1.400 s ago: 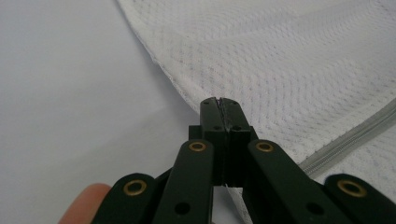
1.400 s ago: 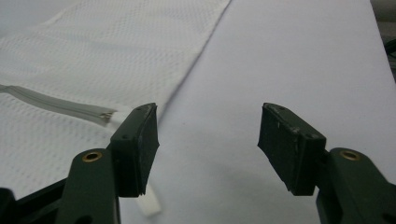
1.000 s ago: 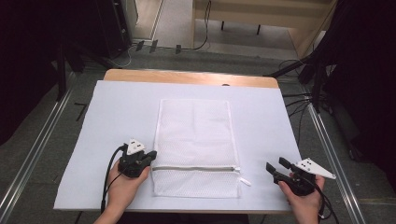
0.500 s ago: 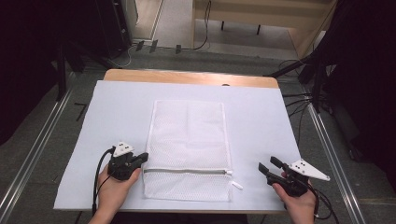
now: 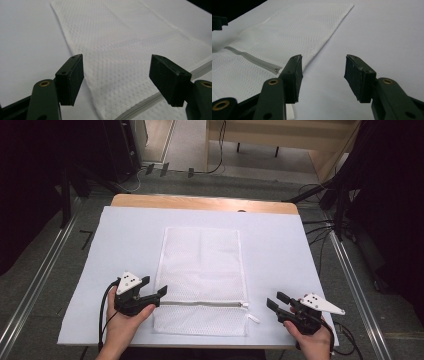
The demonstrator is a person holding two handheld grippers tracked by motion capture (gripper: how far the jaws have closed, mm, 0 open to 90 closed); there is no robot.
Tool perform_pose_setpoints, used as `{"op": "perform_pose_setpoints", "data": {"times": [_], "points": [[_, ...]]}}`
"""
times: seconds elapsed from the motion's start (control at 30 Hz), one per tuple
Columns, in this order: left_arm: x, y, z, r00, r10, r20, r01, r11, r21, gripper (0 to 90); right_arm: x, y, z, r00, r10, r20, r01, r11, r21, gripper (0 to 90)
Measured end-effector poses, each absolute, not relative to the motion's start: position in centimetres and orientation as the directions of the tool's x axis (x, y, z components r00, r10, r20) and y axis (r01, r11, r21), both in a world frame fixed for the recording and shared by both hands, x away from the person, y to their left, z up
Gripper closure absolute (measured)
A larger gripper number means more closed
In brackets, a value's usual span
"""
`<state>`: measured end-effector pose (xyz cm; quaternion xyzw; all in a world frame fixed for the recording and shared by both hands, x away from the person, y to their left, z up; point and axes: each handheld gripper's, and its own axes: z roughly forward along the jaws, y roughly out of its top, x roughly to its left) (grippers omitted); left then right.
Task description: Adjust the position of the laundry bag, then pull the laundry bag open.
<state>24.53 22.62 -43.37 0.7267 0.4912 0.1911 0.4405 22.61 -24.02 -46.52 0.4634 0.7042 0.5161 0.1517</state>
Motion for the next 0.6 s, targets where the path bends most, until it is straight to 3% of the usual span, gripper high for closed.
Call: {"op": "perform_pose_setpoints", "data": {"times": [0.2,0.33,0.6], "points": [[24.3,21.0,-43.2,0.478,0.859,-0.185,0.553,-0.13,0.823,35.3,22.3,-22.5,-46.7,-0.546,0.792,0.273,0.534,0.079,0.841,50.7],[24.2,19.8,-43.2,0.526,0.832,-0.178,0.544,-0.168,0.822,55.8,22.3,-21.8,-46.9,-0.553,0.786,0.276,0.536,0.082,0.84,49.0],[24.2,17.8,-43.6,0.596,0.775,-0.209,0.551,-0.205,0.809,66.2,22.2,-21.4,-46.9,-0.56,0.771,0.302,0.566,0.09,0.82,55.2]]}}
